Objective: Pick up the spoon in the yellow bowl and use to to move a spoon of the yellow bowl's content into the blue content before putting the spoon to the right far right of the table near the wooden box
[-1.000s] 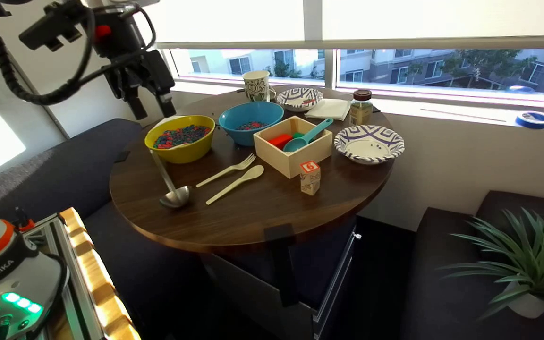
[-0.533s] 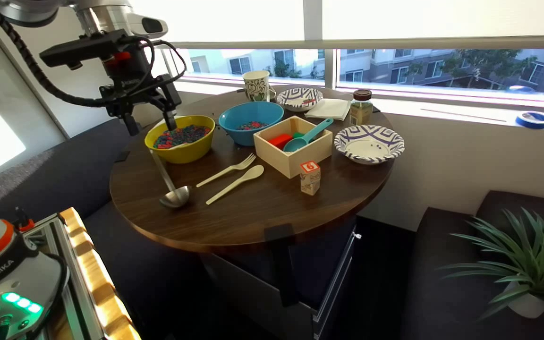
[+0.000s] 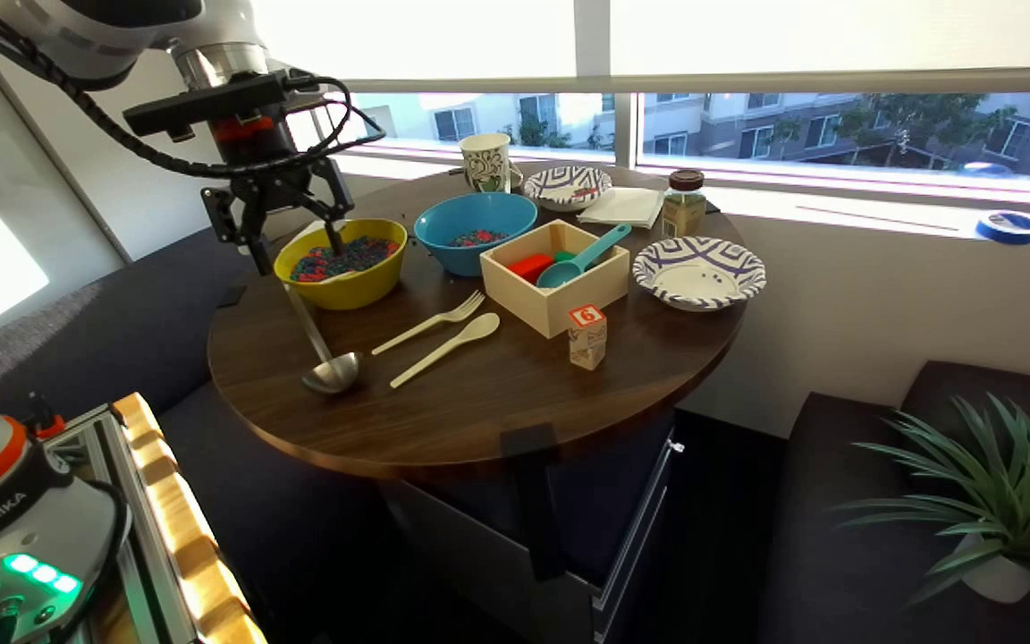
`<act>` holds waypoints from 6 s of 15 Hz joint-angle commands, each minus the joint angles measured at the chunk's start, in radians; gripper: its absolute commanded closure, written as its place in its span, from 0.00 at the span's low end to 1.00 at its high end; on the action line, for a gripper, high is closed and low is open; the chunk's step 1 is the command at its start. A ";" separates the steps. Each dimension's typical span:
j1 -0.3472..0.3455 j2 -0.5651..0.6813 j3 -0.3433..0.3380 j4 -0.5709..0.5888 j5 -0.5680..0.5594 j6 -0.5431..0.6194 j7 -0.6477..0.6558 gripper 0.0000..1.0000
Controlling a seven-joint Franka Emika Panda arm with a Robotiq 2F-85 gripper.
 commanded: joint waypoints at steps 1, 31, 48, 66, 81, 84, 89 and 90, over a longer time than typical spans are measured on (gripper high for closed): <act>-0.004 0.043 0.021 0.013 -0.069 0.039 -0.015 0.42; -0.002 0.209 0.051 0.074 -0.044 0.140 0.052 0.63; 0.005 0.152 0.127 0.090 -0.121 0.041 0.115 0.97; 0.020 0.305 0.125 0.174 -0.159 -0.053 0.120 0.97; -0.012 0.260 0.050 0.123 0.047 0.199 -0.171 0.97; -0.021 0.242 0.023 0.101 0.104 0.245 -0.285 0.97; -0.019 0.200 -0.018 0.082 0.241 0.277 -0.474 0.97; -0.019 0.192 -0.024 0.081 0.260 0.271 -0.507 0.97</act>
